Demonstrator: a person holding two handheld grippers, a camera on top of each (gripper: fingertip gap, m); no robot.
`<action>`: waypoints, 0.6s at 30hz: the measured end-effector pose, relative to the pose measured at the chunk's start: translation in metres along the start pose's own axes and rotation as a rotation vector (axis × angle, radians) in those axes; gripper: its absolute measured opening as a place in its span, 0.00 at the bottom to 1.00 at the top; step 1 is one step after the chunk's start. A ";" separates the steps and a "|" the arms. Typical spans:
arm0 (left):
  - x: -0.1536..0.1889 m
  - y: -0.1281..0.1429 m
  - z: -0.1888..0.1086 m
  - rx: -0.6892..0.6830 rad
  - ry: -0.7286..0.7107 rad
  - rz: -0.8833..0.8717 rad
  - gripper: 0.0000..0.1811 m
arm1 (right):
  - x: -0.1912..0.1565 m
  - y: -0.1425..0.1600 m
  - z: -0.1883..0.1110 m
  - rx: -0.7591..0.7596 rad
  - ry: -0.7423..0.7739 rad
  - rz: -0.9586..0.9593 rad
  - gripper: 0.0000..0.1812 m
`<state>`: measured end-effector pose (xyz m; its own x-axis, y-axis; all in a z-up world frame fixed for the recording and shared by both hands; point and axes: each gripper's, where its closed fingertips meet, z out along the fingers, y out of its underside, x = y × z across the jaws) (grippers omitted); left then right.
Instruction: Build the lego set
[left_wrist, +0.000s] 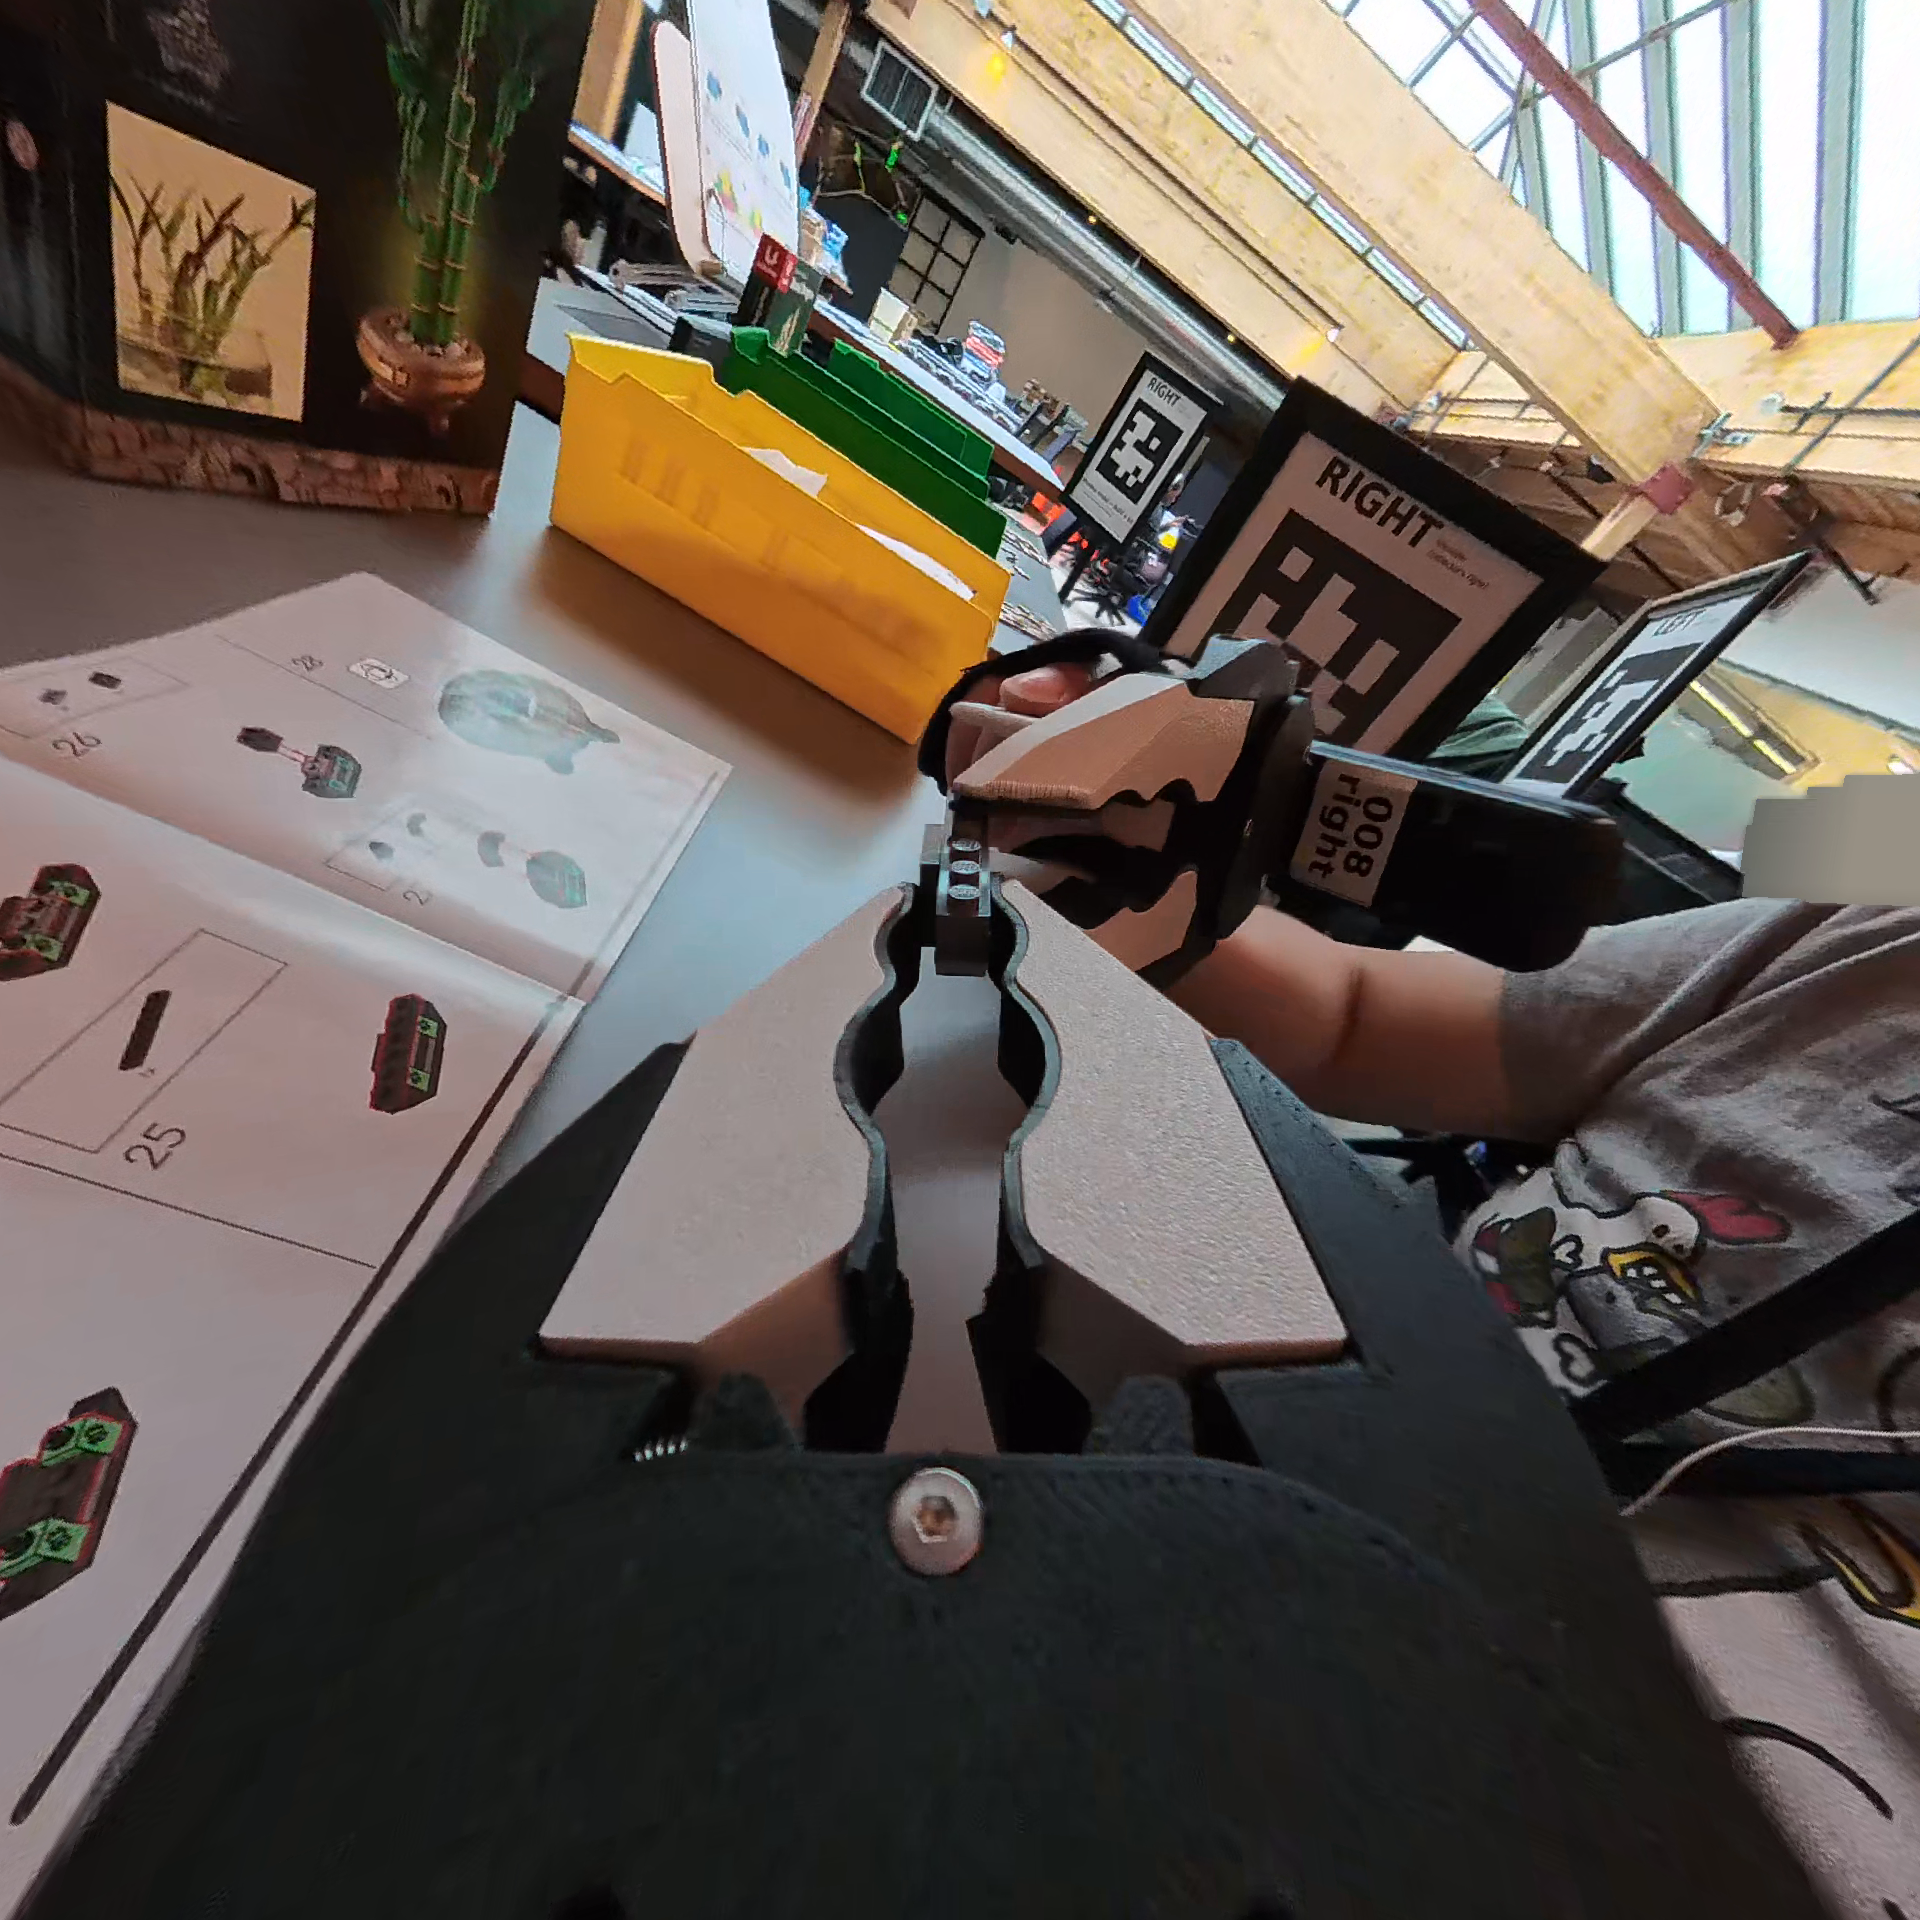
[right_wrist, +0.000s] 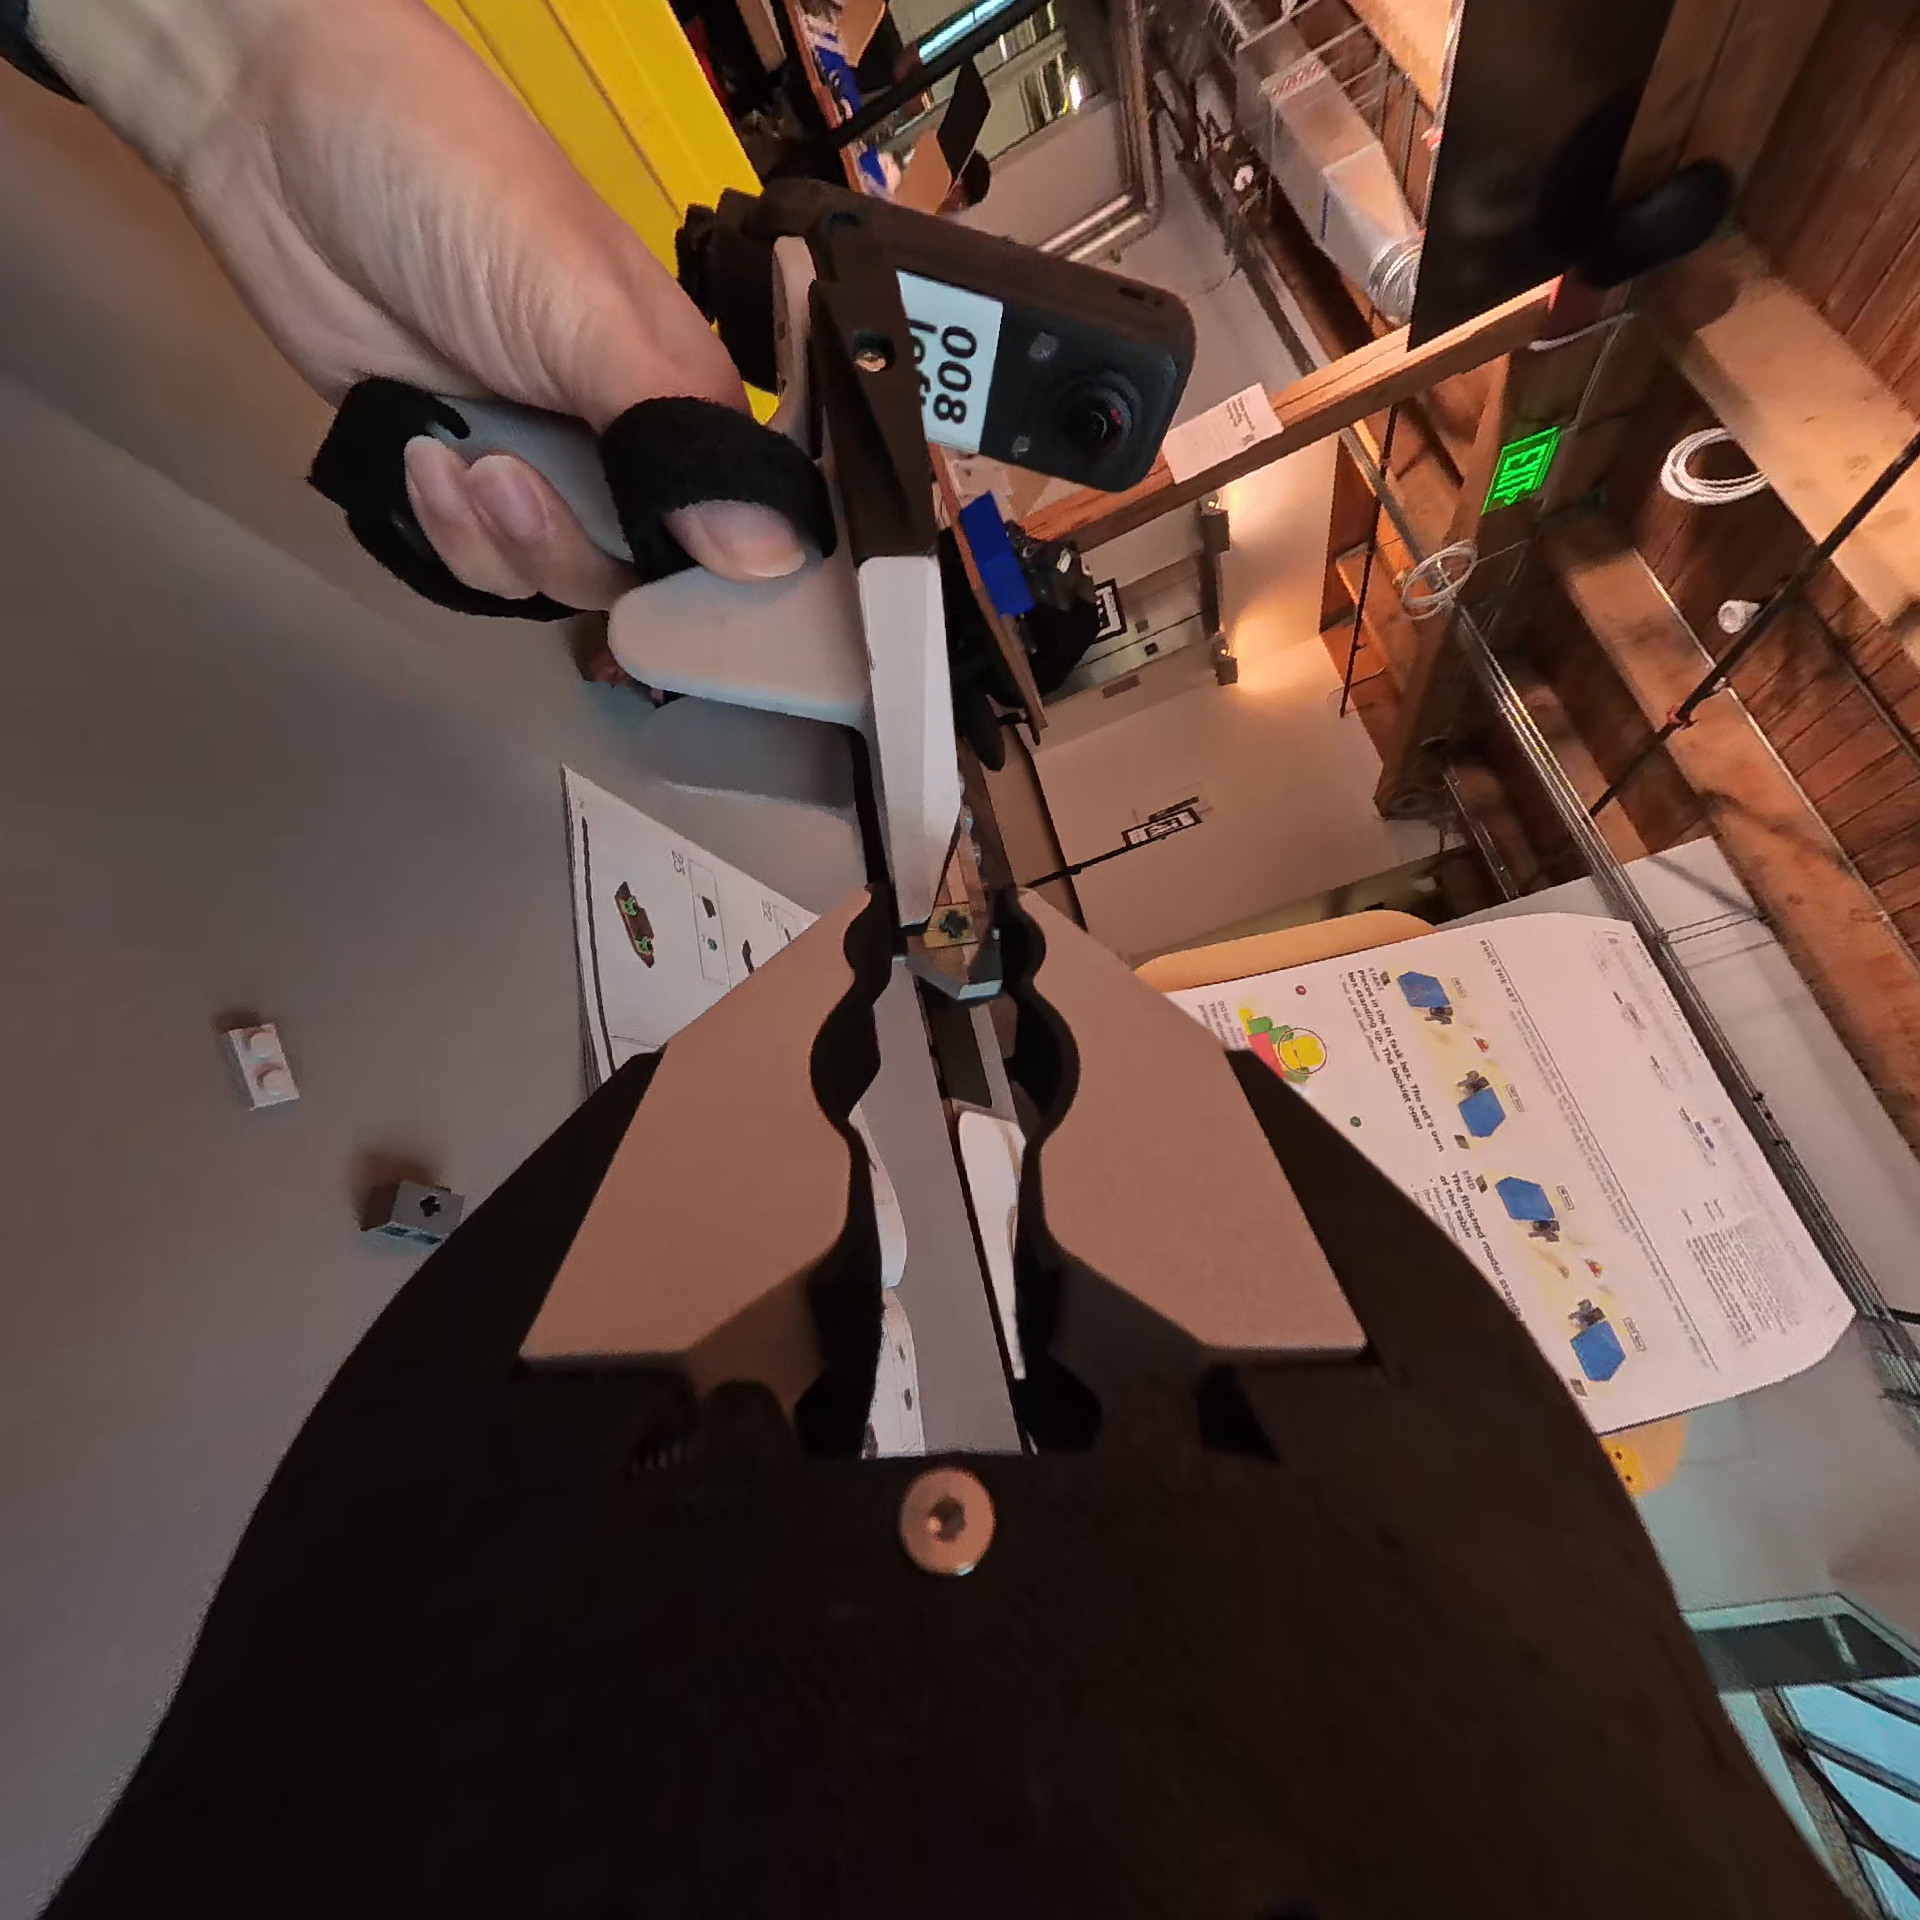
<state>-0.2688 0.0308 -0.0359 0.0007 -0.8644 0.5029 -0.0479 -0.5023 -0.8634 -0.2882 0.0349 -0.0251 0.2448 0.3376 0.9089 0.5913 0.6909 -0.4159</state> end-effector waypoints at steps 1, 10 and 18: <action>-0.001 -0.001 0.000 0.001 -0.016 0.025 0.05 | 0.002 -0.002 -0.001 0.017 0.013 0.006 0.13; -0.014 -0.008 -0.020 -0.035 -0.211 0.253 0.05 | -0.004 0.021 -0.012 -0.004 -0.174 0.271 0.20; -0.029 -0.020 -0.044 0.004 -0.257 0.178 0.05 | -0.111 0.023 -0.019 -0.199 -0.804 0.530 0.11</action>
<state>-0.3120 0.0674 -0.0314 0.2449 -0.9163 0.3169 -0.0660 -0.3418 -0.9374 -0.2873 0.0012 -0.1345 -0.0368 0.9583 0.2835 0.6926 0.2290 -0.6840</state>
